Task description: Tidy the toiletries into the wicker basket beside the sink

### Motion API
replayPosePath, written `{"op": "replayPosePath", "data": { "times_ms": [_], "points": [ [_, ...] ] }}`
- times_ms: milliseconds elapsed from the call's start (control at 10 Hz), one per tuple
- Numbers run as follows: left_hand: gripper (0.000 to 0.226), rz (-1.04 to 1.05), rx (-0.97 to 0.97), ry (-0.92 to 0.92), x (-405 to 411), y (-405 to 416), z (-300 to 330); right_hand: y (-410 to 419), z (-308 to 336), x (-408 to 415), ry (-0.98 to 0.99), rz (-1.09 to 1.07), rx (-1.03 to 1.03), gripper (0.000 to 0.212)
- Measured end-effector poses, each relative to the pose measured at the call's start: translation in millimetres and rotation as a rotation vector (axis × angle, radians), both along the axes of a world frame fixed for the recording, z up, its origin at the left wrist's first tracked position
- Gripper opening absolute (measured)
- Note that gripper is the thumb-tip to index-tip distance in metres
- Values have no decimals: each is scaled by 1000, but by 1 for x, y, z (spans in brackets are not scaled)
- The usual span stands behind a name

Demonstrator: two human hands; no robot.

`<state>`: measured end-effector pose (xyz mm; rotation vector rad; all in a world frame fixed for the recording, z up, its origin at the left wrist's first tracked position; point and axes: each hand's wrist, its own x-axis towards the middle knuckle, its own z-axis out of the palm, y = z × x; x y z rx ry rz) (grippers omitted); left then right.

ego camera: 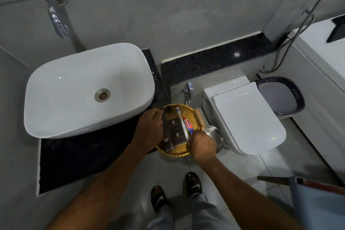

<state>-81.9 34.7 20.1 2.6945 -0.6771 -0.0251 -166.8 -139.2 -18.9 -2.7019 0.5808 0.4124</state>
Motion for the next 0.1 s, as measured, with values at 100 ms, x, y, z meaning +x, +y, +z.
{"op": "replayPosePath", "data": {
  "times_ms": [100],
  "points": [
    [37,8,0,-44,4,4,11,-5,18,13,-103,54,11,16]
  ]
}}
